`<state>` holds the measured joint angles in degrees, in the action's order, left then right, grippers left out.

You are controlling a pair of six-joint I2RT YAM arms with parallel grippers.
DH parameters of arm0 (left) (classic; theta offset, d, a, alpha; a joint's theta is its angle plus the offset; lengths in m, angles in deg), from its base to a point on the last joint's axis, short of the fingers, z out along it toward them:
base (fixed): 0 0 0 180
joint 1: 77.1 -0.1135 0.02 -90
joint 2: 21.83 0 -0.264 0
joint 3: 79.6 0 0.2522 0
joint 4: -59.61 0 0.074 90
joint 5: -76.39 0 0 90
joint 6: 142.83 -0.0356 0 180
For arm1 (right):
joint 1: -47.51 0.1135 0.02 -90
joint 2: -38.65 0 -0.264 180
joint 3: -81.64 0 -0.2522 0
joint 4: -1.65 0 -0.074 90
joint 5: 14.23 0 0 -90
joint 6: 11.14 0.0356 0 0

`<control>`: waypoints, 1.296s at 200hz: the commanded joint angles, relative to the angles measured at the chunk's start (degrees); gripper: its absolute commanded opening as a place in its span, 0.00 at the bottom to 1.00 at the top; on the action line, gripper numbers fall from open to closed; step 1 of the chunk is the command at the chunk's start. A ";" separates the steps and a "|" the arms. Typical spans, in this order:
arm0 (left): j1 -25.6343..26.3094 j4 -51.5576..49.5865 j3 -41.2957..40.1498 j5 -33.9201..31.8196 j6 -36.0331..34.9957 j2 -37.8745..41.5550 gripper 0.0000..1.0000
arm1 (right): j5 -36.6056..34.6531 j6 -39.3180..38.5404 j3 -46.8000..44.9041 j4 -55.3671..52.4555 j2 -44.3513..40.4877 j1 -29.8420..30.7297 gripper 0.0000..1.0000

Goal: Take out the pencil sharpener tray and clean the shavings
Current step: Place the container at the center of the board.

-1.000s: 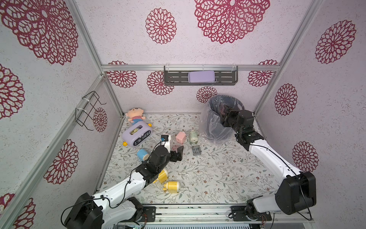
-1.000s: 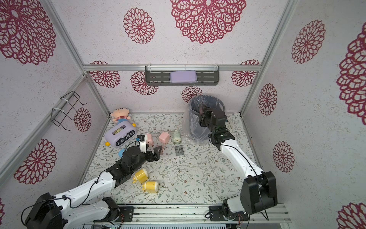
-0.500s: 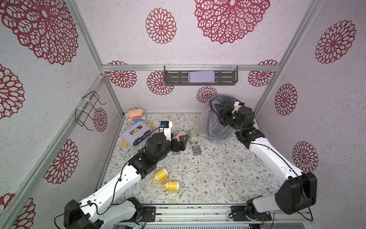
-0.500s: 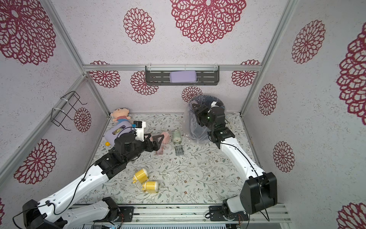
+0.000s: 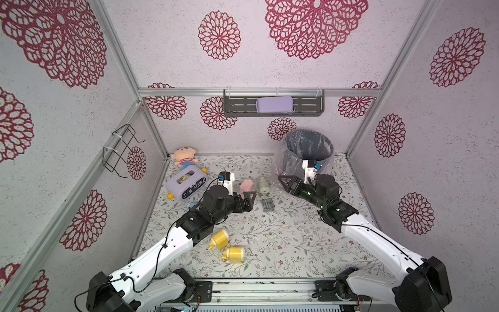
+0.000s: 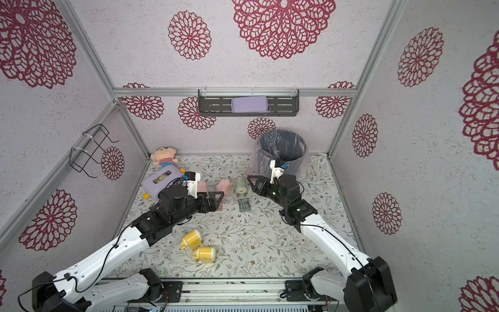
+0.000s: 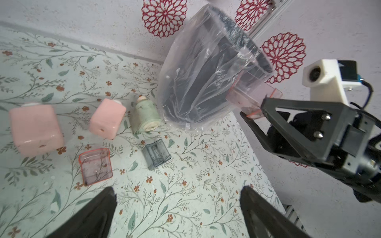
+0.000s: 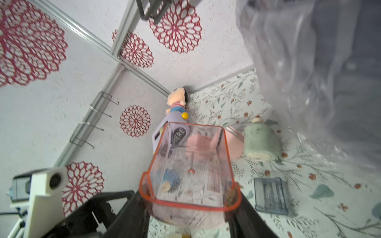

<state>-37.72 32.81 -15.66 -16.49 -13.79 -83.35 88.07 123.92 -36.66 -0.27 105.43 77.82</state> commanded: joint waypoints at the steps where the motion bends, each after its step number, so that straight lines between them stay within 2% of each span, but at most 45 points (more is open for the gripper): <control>1: 0.22 0.42 -2.22 -3.22 1.68 1.34 0.97 | -3.90 -6.83 -5.45 5.83 -2.59 2.32 0.33; 43: -1.42 2.00 -6.44 -3.55 3.89 1.12 0.97 | -8.19 -8.62 -14.57 13.97 -1.86 7.80 0.33; 78: -2.81 1.33 -7.85 -3.60 5.94 1.00 0.97 | -12.33 -11.68 -13.42 13.62 2.68 14.42 0.33; 108: -5.24 -1.33 -9.44 -4.29 6.78 4.67 0.97 | -16.86 -13.65 -11.11 13.90 7.33 20.38 0.33; 136: -10.29 -4.72 -10.99 -3.38 8.03 9.16 0.97 | -21.23 -14.99 -6.27 13.19 13.39 24.96 0.33; 196: -24.40 -6.89 -12.55 6.67 10.14 12.47 0.97 | -28.80 -15.44 8.72 7.37 30.51 33.01 0.34; 225: -28.27 -7.70 -12.56 8.93 11.13 12.39 0.97 | -35.10 -15.37 18.19 1.46 38.73 35.95 0.35; 259: -30.81 -9.19 -12.82 8.51 11.49 12.81 0.97 | -41.57 -13.70 28.59 -7.20 46.95 36.88 0.35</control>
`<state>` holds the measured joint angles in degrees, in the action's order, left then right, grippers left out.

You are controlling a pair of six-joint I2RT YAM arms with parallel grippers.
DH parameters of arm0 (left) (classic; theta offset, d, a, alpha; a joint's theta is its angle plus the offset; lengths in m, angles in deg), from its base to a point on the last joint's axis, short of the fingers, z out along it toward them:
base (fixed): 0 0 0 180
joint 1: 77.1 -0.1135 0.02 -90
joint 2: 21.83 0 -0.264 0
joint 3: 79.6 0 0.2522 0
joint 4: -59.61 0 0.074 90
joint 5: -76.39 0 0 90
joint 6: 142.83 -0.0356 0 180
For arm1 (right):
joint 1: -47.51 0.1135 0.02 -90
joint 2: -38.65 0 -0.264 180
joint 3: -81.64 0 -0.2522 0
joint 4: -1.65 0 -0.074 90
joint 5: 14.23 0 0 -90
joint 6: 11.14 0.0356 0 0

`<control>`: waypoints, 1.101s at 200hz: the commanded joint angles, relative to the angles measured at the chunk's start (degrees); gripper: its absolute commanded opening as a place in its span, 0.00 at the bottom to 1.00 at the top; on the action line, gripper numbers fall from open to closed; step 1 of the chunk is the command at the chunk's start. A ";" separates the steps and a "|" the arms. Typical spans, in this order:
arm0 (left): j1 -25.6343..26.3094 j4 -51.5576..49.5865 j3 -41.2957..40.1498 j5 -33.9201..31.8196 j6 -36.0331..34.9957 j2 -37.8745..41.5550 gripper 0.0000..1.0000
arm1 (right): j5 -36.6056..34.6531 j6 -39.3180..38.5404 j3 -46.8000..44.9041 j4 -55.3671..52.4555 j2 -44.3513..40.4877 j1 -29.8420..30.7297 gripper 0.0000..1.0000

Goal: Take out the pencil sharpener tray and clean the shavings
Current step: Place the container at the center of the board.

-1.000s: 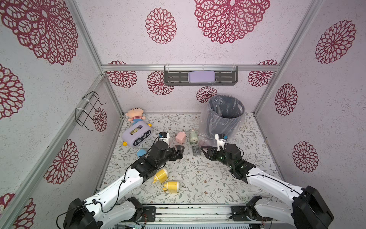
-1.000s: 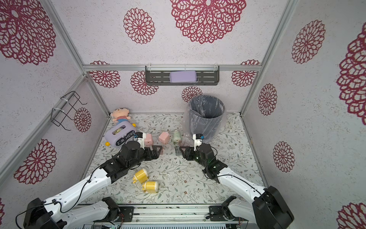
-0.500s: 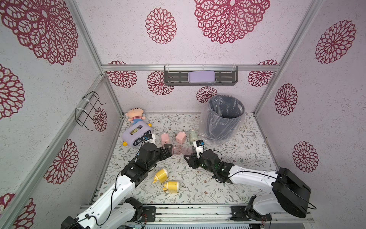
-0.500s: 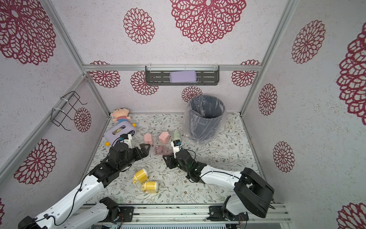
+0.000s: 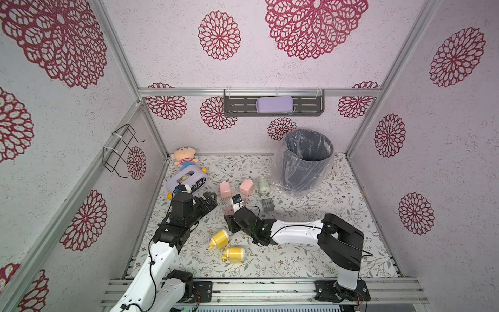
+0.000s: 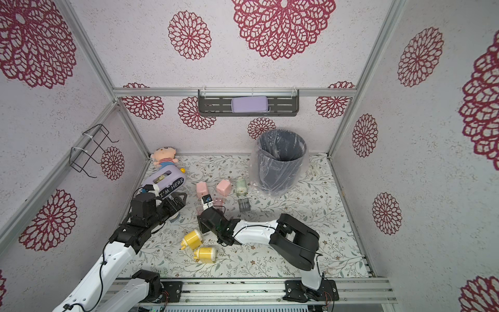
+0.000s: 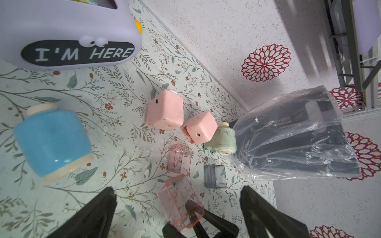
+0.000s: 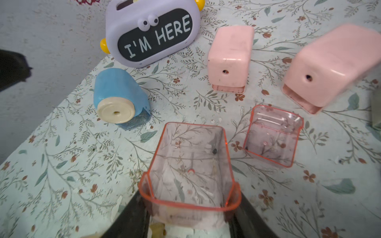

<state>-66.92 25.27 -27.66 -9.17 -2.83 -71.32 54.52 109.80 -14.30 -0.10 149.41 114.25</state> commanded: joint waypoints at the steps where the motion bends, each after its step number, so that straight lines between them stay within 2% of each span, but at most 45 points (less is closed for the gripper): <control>1: -1.67 -1.70 -0.82 1.22 0.54 0.84 0.97 | -8.15 0.56 6.59 -7.58 3.15 0.47 0.35; 65: -3.58 -2.45 -2.20 1.42 0.45 3.24 0.97 | -12.72 0.74 21.24 -16.73 15.76 0.15 0.36; 98: -3.75 -2.85 -3.10 0.40 0.72 4.91 0.97 | -11.87 0.56 25.35 -18.96 19.33 -1.03 0.36; 182: -3.85 -3.16 -3.30 0.31 0.63 5.29 0.97 | -8.41 1.15 28.31 -19.83 23.17 -3.50 0.38; 220: -3.84 -3.10 -3.46 0.35 0.73 5.29 0.97 | -7.05 0.94 28.40 -19.48 23.53 -3.81 0.42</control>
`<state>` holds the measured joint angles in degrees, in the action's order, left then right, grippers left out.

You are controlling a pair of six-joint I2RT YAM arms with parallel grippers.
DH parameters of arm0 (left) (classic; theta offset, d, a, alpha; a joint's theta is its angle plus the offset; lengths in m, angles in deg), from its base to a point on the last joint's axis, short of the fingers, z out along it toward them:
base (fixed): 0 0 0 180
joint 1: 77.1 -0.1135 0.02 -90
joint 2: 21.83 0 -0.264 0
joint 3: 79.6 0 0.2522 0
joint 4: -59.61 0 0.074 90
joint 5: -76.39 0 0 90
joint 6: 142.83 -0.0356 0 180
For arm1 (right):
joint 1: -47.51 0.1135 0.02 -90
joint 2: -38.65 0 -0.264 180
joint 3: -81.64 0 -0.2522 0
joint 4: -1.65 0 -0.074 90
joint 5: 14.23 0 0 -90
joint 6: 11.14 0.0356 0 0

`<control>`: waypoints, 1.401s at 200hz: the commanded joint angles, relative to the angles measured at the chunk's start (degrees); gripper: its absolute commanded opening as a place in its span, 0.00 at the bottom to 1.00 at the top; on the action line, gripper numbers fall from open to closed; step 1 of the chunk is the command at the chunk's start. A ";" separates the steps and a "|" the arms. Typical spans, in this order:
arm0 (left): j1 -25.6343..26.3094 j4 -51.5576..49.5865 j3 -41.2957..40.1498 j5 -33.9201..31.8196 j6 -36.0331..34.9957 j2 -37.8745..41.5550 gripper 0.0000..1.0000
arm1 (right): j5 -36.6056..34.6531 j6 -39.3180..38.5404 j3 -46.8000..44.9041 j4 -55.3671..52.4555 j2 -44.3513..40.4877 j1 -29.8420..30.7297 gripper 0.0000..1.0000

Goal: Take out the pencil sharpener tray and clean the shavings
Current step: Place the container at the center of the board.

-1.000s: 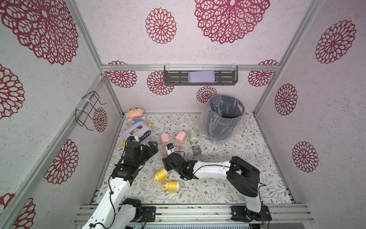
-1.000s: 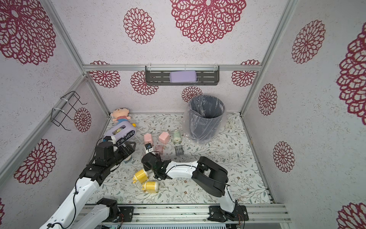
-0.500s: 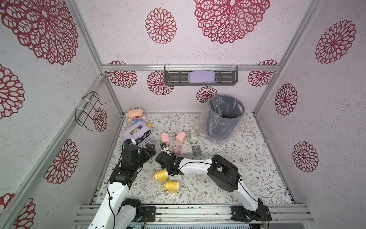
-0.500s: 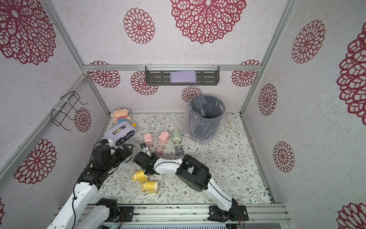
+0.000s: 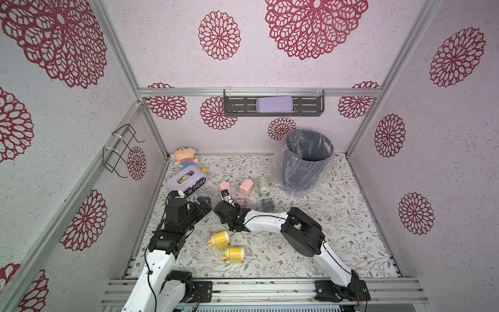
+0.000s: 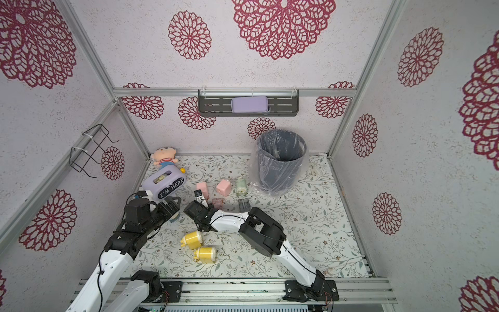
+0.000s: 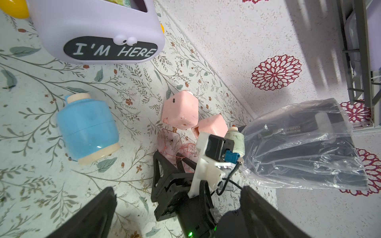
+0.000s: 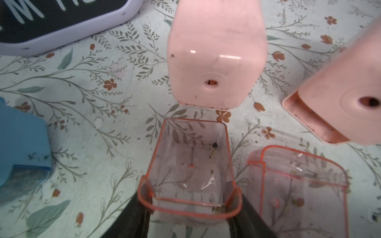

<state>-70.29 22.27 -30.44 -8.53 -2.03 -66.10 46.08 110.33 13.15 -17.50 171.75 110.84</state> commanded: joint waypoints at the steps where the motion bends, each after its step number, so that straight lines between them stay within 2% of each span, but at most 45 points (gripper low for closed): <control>1: -0.48 -0.09 -0.68 -0.31 -0.09 0.06 0.97 | 1.43 0.39 0.95 -2.08 1.19 -0.40 0.42; 123: -0.48 -0.97 0.32 1.22 0.76 -0.09 0.97 | 3.37 -1.18 0.45 -2.87 -3.45 -0.31 0.67; 171: -0.47 -1.67 2.16 1.86 1.03 -1.33 0.97 | 4.36 -1.93 -0.56 -2.84 -6.73 -0.27 0.71; 227: -0.47 -8.57 7.75 -0.48 2.27 -1.28 0.97 | 5.04 -3.12 -8.61 0.38 -18.15 -0.14 0.77; 252: -0.48 -10.56 9.83 -0.02 2.37 0.06 0.97 | 5.25 -3.58 -17.04 3.68 -27.00 -0.14 0.88; 263: -0.48 -11.03 10.43 0.50 2.54 1.03 0.97 | 5.01 -3.60 -21.23 5.11 -31.08 -0.14 0.98; 280: -0.48 -12.85 11.21 1.01 3.67 2.37 0.97 | 4.39 -3.87 -27.21 6.05 -37.00 -0.19 0.99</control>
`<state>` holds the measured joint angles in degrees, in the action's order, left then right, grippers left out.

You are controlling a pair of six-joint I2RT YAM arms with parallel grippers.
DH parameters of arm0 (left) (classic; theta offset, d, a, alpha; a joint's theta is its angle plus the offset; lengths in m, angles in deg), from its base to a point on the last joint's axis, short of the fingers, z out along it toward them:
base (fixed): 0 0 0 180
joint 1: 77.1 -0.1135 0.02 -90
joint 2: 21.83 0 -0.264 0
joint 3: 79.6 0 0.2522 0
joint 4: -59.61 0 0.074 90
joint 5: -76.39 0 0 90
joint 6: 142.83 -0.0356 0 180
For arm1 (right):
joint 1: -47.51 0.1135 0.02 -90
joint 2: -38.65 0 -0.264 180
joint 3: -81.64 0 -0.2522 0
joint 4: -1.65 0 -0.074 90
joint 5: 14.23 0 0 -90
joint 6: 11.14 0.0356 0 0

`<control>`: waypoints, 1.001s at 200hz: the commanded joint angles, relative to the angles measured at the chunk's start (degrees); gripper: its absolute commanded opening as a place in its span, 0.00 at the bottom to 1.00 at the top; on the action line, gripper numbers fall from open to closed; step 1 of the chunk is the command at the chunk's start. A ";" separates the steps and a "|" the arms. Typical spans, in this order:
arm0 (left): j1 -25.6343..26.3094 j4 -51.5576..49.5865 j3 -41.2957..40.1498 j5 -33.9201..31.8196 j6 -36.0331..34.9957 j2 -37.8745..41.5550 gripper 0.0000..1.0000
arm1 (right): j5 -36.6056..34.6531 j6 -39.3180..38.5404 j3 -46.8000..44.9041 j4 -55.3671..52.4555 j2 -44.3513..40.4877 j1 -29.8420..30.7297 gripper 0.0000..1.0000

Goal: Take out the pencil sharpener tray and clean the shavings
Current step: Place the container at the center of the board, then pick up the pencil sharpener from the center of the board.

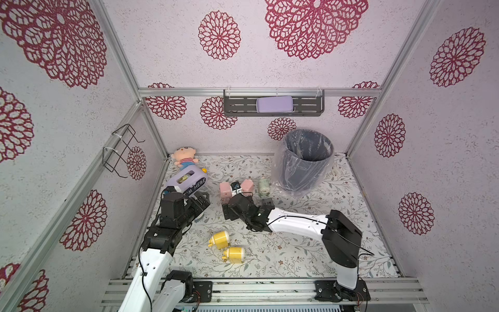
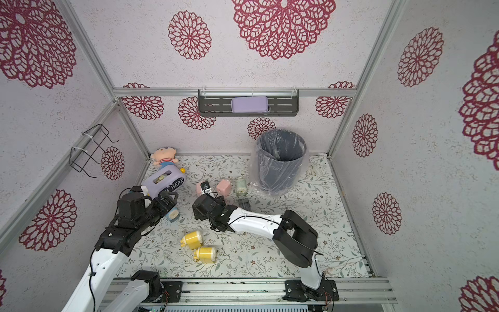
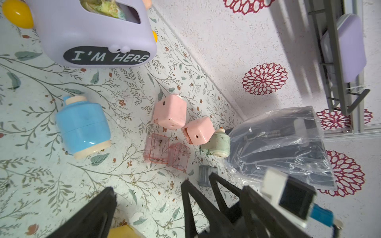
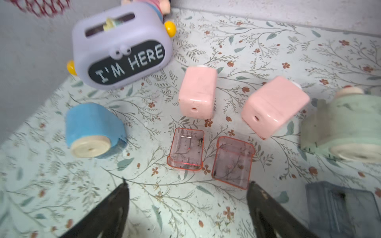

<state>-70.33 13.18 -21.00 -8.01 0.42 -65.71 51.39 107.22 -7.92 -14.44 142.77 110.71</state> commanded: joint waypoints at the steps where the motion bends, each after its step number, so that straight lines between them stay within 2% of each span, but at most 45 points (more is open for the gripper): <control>1: -0.44 -4.00 1.84 0.43 1.27 2.05 0.97 | -1.01 -0.72 -6.43 2.96 -8.30 -0.03 0.99; 42: -0.35 -10.79 2.13 -2.16 4.43 6.49 0.97 | -4.56 2.46 -18.35 1.48 -19.43 -0.01 0.99; 74: -0.42 -8.13 -2.71 -2.38 7.12 11.49 0.97 | -3.13 2.52 -27.83 5.54 -26.53 -0.01 0.99; 103: -0.44 -9.38 -3.93 -4.90 7.15 10.91 0.98 | -3.89 1.25 -33.23 7.33 -31.78 -0.05 0.99; 142: -0.43 -7.33 -3.65 -5.60 5.09 2.79 0.97 | -7.51 -0.77 -37.82 9.04 -35.00 -0.86 0.99; 170: -0.52 -8.55 -1.02 -8.85 5.46 -6.57 0.97 | -3.49 -3.40 -38.77 9.33 -35.44 -2.58 0.99; 200: -0.52 -16.60 5.78 -17.15 8.50 -18.28 0.97 | 1.30 -5.31 -40.62 12.92 -35.90 -3.41 0.99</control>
<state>-70.40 2.47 -20.71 -17.25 7.09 -77.71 49.21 104.99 -47.83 -5.69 108.63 107.94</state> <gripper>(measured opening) 0.975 0.987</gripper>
